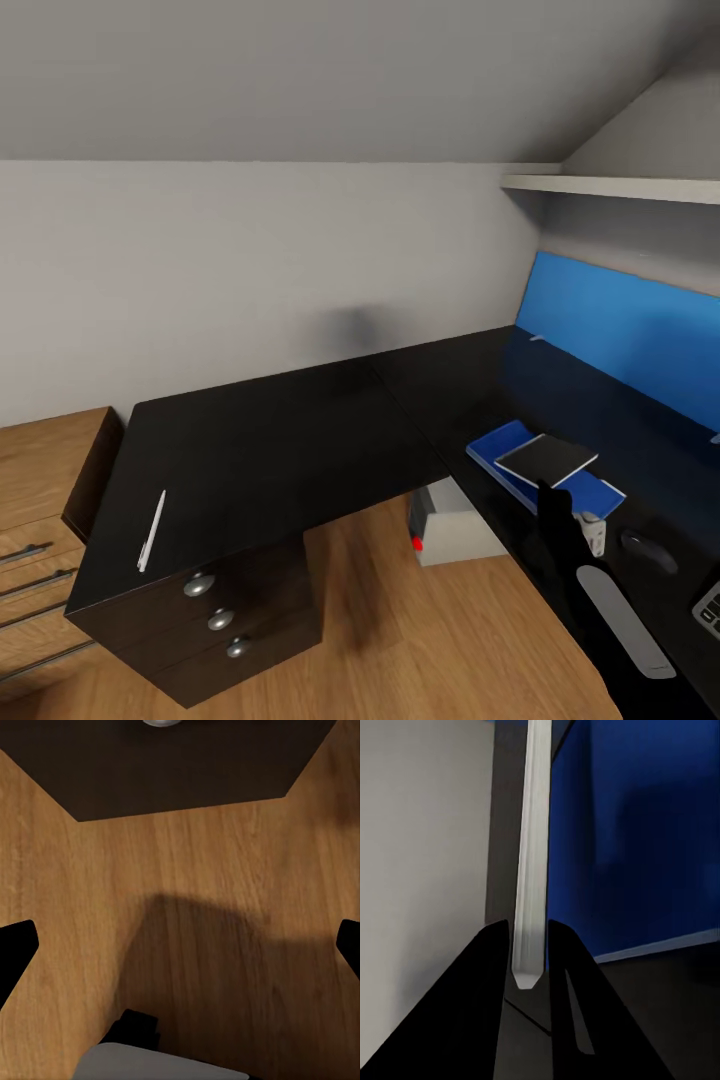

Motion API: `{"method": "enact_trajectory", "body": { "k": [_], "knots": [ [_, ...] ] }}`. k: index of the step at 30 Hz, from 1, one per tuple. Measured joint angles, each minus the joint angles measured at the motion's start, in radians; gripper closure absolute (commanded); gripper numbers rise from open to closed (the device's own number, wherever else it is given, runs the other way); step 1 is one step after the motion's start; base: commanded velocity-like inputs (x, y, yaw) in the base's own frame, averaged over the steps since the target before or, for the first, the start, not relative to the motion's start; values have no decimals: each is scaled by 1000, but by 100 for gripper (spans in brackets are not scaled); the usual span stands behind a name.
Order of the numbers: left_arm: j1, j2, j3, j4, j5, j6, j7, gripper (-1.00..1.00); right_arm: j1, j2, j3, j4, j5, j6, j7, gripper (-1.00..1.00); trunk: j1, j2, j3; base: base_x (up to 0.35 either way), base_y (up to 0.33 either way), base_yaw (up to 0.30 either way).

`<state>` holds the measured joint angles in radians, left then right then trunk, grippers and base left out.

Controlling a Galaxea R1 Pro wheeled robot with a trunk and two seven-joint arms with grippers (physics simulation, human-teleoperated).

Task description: In the bedroom, organize the workspace by keeping the computer under the desk, ensuring the monitor is on the desk, placing the keyboard on the desk next to the monitor, placing the mouse on the desk next to the keyboard, moving the folder from the swivel chair onto the desk next to the mouse, stacking the notebook on top of the folder with the pen on top of the notebook, and positioning the swivel chair next to the desk.

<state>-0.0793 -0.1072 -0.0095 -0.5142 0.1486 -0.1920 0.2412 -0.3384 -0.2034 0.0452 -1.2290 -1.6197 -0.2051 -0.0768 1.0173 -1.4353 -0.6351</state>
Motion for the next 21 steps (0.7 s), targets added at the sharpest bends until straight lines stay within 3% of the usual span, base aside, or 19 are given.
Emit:
{"method": "enact_trajectory", "body": {
  "k": [7,8,21],
  "knots": [
    [0,0,0,0,0,0,0,-100,0,-1,0,0,1,0,-7,100,0,0,0,0,0,0],
    [0,0,0,0,-1,0,0,-100,0,-1,0,0,1,0,-7,-100,0,0,0,0,0,0],
    [0,0,0,0,0,0,-1,-100,0,-1,0,0,0,1,-5,-100,0,0,0,0,0,0]
  ]
}}
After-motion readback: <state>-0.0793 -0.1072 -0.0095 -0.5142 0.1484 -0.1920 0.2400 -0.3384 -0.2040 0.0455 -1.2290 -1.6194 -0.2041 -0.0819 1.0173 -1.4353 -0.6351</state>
